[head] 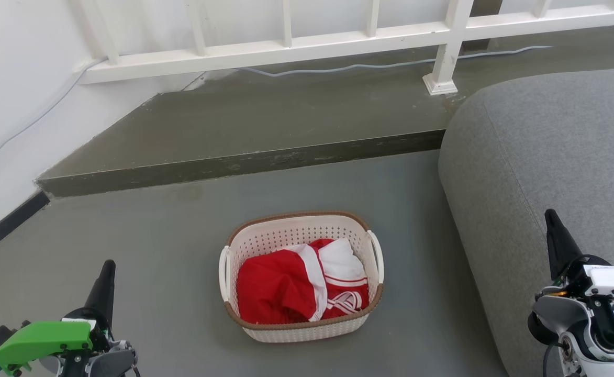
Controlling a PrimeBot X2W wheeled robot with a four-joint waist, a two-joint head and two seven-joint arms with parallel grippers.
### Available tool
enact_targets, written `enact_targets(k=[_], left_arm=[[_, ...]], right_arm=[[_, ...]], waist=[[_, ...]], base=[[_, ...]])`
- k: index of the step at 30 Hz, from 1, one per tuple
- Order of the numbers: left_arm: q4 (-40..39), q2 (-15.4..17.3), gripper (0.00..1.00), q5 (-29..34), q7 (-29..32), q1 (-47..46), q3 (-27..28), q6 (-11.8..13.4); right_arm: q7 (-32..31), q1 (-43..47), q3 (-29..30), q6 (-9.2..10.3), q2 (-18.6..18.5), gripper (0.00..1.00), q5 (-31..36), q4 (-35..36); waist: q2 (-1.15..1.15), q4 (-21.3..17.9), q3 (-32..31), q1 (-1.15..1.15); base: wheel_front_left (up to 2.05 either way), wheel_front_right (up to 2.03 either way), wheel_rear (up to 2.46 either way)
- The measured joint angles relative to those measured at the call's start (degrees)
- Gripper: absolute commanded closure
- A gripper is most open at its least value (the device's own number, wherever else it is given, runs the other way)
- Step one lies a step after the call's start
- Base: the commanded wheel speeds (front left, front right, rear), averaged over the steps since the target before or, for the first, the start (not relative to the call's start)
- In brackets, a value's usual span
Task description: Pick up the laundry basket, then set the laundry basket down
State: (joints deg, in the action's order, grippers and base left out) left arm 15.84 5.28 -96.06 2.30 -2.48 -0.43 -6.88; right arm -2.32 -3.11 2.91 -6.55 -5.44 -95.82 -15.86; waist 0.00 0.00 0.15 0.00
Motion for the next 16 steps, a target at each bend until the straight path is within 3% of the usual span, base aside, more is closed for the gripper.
enact_targets(k=[16], left_arm=[[0.04, -0.02, 1.00, 0.00, 0.01, -0.02, 0.07, 0.00]], right_arm=[[-0.01, -0.01, 0.09, 0.00, 0.03, 1.00, 0.00, -0.07]], waist=[[0.00, 0.00, 0.00, 0.00]], base=[[0.00, 0.00, 0.00]])
